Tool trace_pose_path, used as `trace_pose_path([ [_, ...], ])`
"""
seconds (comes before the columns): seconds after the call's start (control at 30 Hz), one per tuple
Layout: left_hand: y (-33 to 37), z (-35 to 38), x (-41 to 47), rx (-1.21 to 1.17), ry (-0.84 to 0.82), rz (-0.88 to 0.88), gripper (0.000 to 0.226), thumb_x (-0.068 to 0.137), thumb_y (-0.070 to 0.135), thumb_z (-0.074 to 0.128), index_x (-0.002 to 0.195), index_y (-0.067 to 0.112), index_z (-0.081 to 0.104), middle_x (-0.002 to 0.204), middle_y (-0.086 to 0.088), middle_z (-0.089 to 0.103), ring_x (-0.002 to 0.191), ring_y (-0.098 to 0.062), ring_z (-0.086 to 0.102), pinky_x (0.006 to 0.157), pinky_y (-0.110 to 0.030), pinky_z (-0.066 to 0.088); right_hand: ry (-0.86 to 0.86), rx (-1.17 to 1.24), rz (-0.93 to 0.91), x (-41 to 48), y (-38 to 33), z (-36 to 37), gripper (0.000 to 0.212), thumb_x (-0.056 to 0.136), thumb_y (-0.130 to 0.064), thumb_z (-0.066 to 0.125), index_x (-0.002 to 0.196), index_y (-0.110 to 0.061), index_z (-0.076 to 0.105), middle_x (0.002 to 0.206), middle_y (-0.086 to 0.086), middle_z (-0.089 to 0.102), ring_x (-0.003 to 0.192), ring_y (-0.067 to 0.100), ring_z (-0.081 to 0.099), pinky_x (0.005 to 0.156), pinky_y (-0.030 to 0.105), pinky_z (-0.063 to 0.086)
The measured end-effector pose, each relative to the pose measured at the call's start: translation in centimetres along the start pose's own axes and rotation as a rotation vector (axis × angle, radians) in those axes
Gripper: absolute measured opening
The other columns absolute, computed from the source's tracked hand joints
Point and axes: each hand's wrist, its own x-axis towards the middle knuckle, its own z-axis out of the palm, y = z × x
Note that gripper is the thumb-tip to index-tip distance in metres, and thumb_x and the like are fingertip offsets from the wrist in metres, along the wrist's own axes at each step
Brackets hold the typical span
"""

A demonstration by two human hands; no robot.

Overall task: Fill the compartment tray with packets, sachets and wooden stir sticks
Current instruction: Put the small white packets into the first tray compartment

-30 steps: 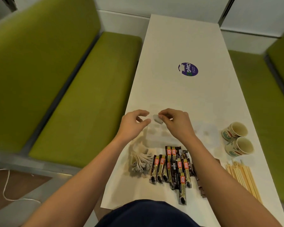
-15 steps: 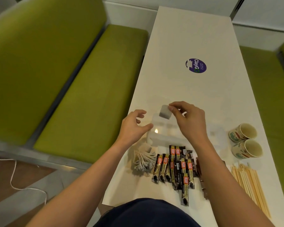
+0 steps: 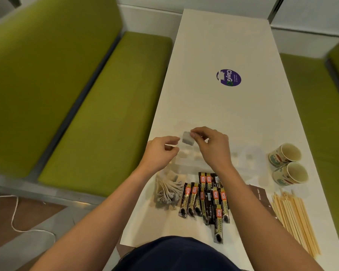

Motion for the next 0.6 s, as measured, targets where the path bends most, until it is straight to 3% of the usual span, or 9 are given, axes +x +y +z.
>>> trace_pose_path([
  [0.13,0.0,-0.1,-0.1,-0.017,0.002,-0.008,0.033,0.090,0.020,0.070,0.122,0.026,0.073,0.113,0.010,0.074,0.089,0.006,0.070,0.074,-0.009,0.054,-0.069,-0.091,0.009,0.6,1.1,1.7,0.014,0.096,-0.035,0.069,0.103,-0.029,0.079,0.100,-0.008,0.071,0.100,0.020,0.058,0.083,0.035,0.045],
  [0.33,0.0,-0.2,0.0,-0.008,-0.017,0.000,0.033,0.092,0.021,0.069,0.125,0.025,0.072,0.118,0.010,0.073,0.092,0.003,0.071,0.077,-0.013,0.056,-0.062,-0.267,0.050,0.7,1.4,2.5,0.013,0.092,-0.040,0.073,0.101,-0.033,0.080,0.093,-0.009,0.051,0.099,0.018,0.047,0.086,0.038,0.036],
  [0.6,-0.3,-0.8,-0.6,-0.015,0.014,-0.006,0.033,0.093,0.029,0.071,0.126,0.025,0.070,0.114,0.010,0.072,0.087,0.001,0.071,0.075,-0.015,0.056,0.003,-0.443,0.075,0.3,1.0,2.6,0.017,0.093,-0.043,0.068,0.099,-0.030,0.076,0.094,-0.008,0.057,0.101,0.021,0.056,0.088,0.039,0.034],
])
